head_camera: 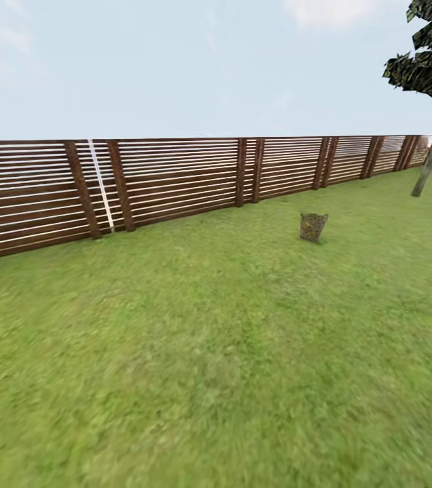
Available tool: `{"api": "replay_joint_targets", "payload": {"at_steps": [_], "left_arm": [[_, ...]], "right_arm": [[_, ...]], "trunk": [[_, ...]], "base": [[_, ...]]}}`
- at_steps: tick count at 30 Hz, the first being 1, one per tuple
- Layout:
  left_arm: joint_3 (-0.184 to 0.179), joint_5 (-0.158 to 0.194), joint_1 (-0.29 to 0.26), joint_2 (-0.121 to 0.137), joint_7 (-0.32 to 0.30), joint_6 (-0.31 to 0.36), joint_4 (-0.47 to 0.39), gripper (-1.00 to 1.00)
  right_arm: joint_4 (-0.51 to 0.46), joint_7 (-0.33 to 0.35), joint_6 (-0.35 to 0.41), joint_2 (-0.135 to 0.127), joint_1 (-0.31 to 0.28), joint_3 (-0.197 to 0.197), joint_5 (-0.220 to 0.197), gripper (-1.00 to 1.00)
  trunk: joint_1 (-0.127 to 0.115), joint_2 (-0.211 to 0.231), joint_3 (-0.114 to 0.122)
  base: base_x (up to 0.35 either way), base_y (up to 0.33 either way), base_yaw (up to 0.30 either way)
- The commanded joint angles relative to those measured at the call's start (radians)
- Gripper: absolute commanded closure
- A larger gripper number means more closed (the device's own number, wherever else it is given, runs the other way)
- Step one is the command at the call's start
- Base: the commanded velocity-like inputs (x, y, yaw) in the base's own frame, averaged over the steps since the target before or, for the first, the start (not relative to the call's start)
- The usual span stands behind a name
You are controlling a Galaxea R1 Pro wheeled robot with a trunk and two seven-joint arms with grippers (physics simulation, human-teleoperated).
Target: Take the three Easter eggs out of the wicker basket on the lawn in the garden, then place them on the lawn next to a single tree (choose any tree) so that all three eggs are next to the same tree and none are left in the basket.
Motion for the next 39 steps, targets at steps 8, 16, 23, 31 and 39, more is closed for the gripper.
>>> {"api": "replay_joint_targets", "payload": {"at_steps": [8, 16, 23, 31, 39], "left_arm": [[0.0, -0.001, -0.001, 0.0, 0.0, -0.003, 0.001, -1.0], [0.0, -0.001, -0.001, 0.0, 0.0, -0.003, 0.001, -1.0], [0.001, -0.001, -0.001, 0.0, 0.0, -0.003, 0.001, -1.0], [0.001, -0.001, -0.001, 0.0, 0.0, -0.003, 0.001, -1.0], [0.001, -0.001, -0.001, 0.0, 0.0, -0.003, 0.001, -1.0]], "right_arm": [[-0.001, 0.0, -0.001, 0.0, 0.0, 0.005, 0.0, -1.0], [-0.001, 0.0, 0.0, 0.0, 0.0, 0.004, 0.0, -1.0], [-0.001, 0.0, 0.0, 0.0, 0.0, 0.004, 0.0, -1.0], [-0.001, 0.0, -0.001, 0.0, 0.0, 0.004, -0.001, -1.0], [-0.001, 0.0, 0.0, 0.0, 0.0, 0.004, 0.0, -1.0]], "trunk": [[0.001, -0.002, -0.002], [0.001, -0.002, -0.002], [0.001, -0.002, -0.002], [0.001, -0.002, -0.002], [0.001, -0.002, -0.002]], "base": [[0.334, 0.0, -0.269], [0.332, 0.0, -0.096], [0.329, 0.0, -0.009], [0.327, 0.0, -0.008], [0.321, 0.0, -0.201]]}}
